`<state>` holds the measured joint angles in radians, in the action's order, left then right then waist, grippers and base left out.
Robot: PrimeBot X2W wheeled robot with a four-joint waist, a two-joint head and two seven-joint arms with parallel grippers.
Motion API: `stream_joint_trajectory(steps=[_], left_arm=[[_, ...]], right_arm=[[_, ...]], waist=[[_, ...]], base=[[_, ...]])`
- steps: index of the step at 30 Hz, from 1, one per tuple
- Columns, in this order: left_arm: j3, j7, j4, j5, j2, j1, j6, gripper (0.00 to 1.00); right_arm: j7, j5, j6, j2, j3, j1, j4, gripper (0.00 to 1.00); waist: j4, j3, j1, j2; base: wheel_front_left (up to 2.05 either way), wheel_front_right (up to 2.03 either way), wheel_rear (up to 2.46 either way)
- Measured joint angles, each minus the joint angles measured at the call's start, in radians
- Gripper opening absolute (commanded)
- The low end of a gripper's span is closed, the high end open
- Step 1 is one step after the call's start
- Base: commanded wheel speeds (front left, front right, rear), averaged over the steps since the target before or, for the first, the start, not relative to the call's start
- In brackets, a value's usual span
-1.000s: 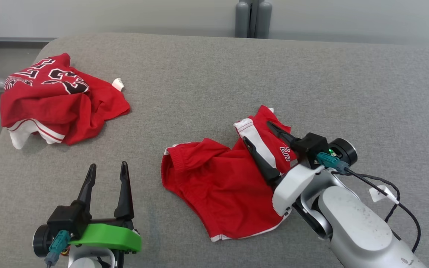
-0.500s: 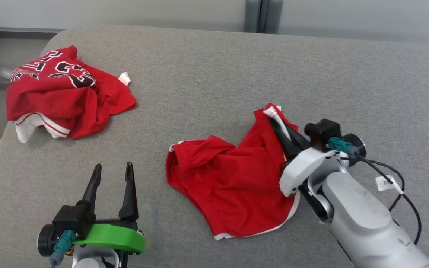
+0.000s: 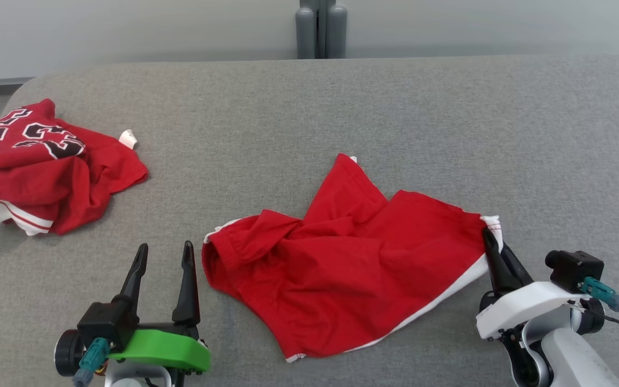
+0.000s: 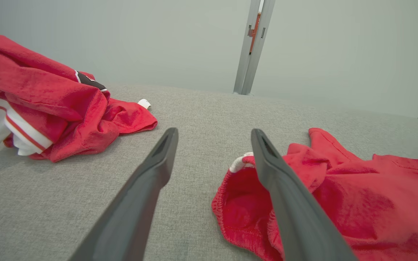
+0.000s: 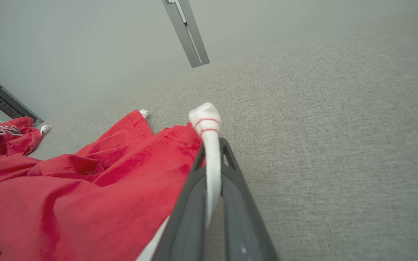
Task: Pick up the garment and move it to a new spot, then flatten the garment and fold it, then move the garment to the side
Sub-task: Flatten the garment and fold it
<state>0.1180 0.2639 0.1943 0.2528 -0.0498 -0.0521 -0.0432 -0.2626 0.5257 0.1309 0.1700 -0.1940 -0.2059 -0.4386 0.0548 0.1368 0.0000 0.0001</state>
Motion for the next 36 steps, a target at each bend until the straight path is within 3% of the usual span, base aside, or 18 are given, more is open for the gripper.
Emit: stream_joint_trajectory(steps=[1, 2, 16, 26, 36], left_arm=[[-0.002, 0.0, 0.0, -0.001, 0.0, 0.0, 0.0, 1.0], [-0.005, 0.0, 0.0, -0.005, 0.0, 0.0, -0.001, 1.0], [-0.025, 0.0, 0.005, -0.027, 0.0, 0.013, -0.015, 1.0], [0.07, 0.0, 0.069, -0.053, 0.0, 0.031, -0.046, 1.0], [0.127, 0.0, 0.218, -0.032, 0.0, -0.02, -0.054, 1.0]], right_arm=[[0.0, -0.007, 0.0, 0.0, 0.01, 0.007, 0.011, 0.85], [0.0, -0.011, 0.0, -0.002, 0.022, 0.013, 0.021, 1.0], [0.0, -0.105, 0.0, 0.069, -0.002, 0.073, 0.193, 1.0], [0.0, -0.174, 0.0, 0.006, -0.014, 0.142, 0.251, 1.0], [0.0, -0.188, 0.0, -0.007, -0.018, 0.136, 0.261, 1.0]], waist=[[-0.008, -0.001, 0.0, 0.0], [-0.015, -0.002, 0.0, 0.0], [-0.06, -0.03, 0.0, 0.0], [-0.064, -0.035, 0.0, 0.0], [-0.1, -0.012, 0.0, 0.0]], base=[[0.0, 0.0, 0.0], [0.0, 0.0, 0.0], [0.0, 0.0, 0.0], [0.0, 0.0, 0.0], [0.0, 0.0, 0.0]])
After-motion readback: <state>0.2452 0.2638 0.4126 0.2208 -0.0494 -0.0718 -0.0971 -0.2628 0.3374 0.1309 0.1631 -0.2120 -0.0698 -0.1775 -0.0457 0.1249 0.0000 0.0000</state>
